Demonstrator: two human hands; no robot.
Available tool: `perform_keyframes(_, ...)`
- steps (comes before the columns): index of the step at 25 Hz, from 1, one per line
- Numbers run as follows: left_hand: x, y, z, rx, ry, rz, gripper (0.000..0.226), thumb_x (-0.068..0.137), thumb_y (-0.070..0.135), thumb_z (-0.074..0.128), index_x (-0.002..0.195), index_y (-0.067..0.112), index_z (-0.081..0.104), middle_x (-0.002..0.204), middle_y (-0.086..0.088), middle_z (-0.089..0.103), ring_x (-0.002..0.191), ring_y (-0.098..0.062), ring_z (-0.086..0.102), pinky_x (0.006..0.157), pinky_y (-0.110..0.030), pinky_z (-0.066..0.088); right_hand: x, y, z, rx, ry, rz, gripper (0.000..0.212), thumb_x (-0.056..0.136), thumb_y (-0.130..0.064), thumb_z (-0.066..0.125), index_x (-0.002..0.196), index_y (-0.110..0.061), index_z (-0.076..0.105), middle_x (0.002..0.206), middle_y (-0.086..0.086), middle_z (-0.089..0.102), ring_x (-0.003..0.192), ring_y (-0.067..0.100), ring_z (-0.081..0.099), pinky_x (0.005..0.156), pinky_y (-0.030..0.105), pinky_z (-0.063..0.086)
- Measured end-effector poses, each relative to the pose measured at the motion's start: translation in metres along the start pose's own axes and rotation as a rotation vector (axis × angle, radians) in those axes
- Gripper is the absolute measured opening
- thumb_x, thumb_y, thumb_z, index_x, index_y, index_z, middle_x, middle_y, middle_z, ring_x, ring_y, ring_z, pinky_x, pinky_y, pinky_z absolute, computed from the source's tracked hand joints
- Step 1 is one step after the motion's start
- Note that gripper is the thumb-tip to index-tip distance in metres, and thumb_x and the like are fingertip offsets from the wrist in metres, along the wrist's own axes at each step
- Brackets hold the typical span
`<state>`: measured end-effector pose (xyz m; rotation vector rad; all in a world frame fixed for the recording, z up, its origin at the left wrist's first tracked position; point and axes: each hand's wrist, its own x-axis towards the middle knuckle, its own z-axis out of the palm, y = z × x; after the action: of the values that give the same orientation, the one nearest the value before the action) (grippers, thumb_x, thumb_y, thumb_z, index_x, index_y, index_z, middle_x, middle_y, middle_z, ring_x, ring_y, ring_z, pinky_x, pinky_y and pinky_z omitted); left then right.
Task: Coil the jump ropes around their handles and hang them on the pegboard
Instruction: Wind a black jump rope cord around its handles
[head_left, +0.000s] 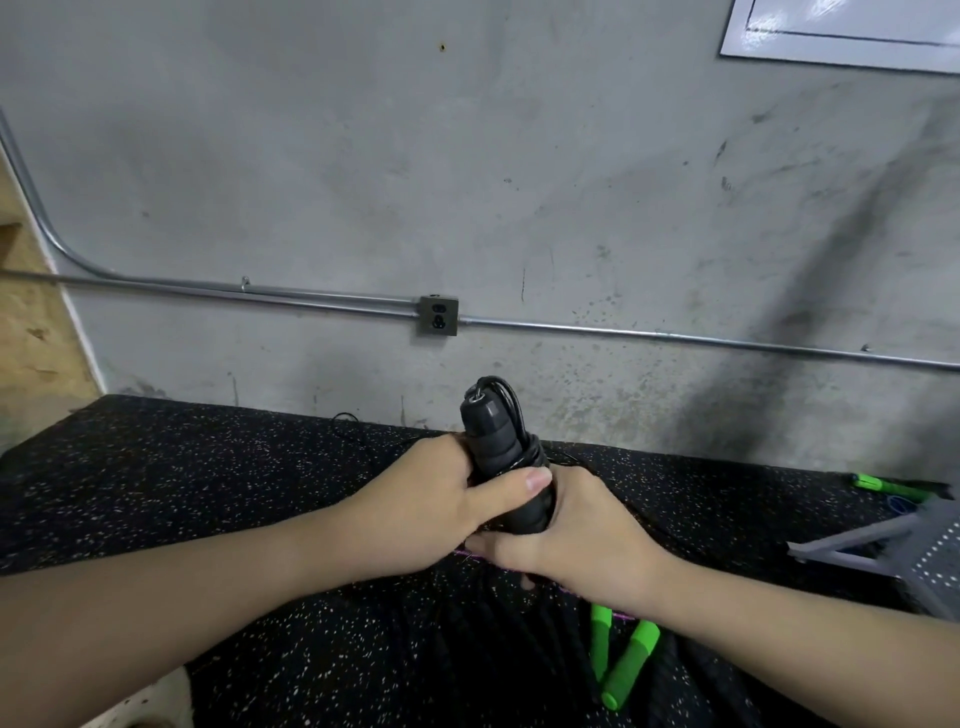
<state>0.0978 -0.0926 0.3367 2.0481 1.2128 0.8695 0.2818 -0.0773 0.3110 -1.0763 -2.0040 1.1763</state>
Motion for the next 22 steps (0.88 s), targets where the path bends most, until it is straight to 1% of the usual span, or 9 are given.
perform_keyframes(3,-0.006,0.001,-0.009,-0.171,-0.144,0.139,0.026,0.103,0.040,0.053,0.105,0.020,0.069,0.099,0.013,0.074,0.098,-0.005,0.069,0.090,-0.022,0.050,-0.007,-0.012,-0.016,0.514,-0.580,0.220,0.023,0.086,-0.026,0.077,0.094,-0.006,0.069,0.091,0.016,0.074,0.076,0.031,0.073,0.070,0.034,0.058)
perform_keyframes(5,-0.012,0.008,-0.008,-0.318,-0.166,0.157,0.029,0.102,0.038,0.051,0.102,0.013,0.065,0.088,0.009,0.071,0.084,-0.006,0.067,0.078,-0.018,0.050,-0.012,-0.020,-0.018,0.738,-0.767,0.276,0.023,0.085,-0.026,0.074,0.100,-0.009,0.068,0.098,0.014,0.074,0.084,0.029,0.074,0.079,0.036,0.059)
perform_keyframes(8,-0.011,0.013,-0.012,-0.349,-0.125,0.084,0.043,0.105,0.043,0.052,0.087,0.004,0.060,0.064,0.009,0.065,0.057,-0.002,0.061,0.060,-0.012,0.046,-0.011,-0.035,-0.017,0.681,-0.609,0.212,0.008,0.084,-0.011,0.071,0.091,-0.010,0.069,0.076,0.007,0.063,0.062,0.021,0.065,0.065,0.031,0.055)
perform_keyframes(9,-0.008,0.011,-0.016,-0.273,-0.083,0.063,0.052,0.102,0.052,0.052,0.083,0.005,0.061,0.061,0.008,0.064,0.056,-0.004,0.060,0.062,-0.016,0.048,-0.009,-0.039,-0.019,0.626,-0.524,0.182,0.004,0.085,-0.007,0.067,0.088,-0.009,0.068,0.070,0.007,0.057,0.055,0.019,0.059,0.059,0.029,0.051)
perform_keyframes(11,-0.003,0.003,-0.023,-0.062,-0.001,-0.006,0.080,0.083,0.085,0.050,0.075,0.006,0.064,0.058,-0.002,0.057,0.056,-0.018,0.055,0.064,-0.030,0.049,-0.004,-0.041,-0.024,0.513,-0.355,0.122,0.007,0.083,-0.003,0.066,0.083,-0.010,0.067,0.066,0.008,0.050,0.050,0.017,0.048,0.053,0.028,0.045)
perform_keyframes(12,-0.004,0.000,-0.025,0.020,0.046,-0.067,0.088,0.072,0.095,0.046,0.067,0.008,0.058,0.054,0.001,0.047,0.052,-0.015,0.046,0.057,-0.028,0.040,-0.001,-0.040,-0.026,0.451,-0.279,0.091,0.008,0.081,-0.003,0.067,0.082,-0.011,0.067,0.067,0.009,0.050,0.049,0.017,0.045,0.051,0.028,0.043)
perform_keyframes(15,-0.004,0.001,-0.022,0.061,0.136,-0.099,0.066,0.075,0.084,0.045,0.057,0.021,0.036,0.050,0.013,0.028,0.047,-0.006,0.027,0.049,-0.023,0.021,0.004,-0.036,-0.027,0.310,-0.128,0.027,0.010,0.079,-0.002,0.071,0.078,-0.012,0.067,0.068,0.012,0.053,0.049,0.019,0.043,0.052,0.030,0.040)
perform_keyframes(18,-0.006,0.004,-0.015,0.121,0.195,-0.039,0.060,0.084,0.075,0.040,0.061,0.020,0.036,0.050,0.012,0.030,0.048,-0.007,0.030,0.051,-0.026,0.026,0.008,-0.032,-0.027,0.157,0.007,0.003,0.022,0.087,0.001,0.071,0.072,-0.011,0.060,0.060,0.009,0.050,0.050,0.018,0.043,0.056,0.032,0.037)
perform_keyframes(22,-0.011,0.010,-0.004,0.148,0.249,-0.007,0.053,0.095,0.064,0.042,0.070,0.018,0.046,0.057,0.010,0.043,0.053,-0.005,0.042,0.056,-0.024,0.036,0.011,-0.029,-0.031,-0.076,0.100,-0.068,0.031,0.089,-0.010,0.075,0.067,-0.007,0.053,0.056,0.001,0.048,0.054,0.015,0.042,0.055,0.031,0.035)
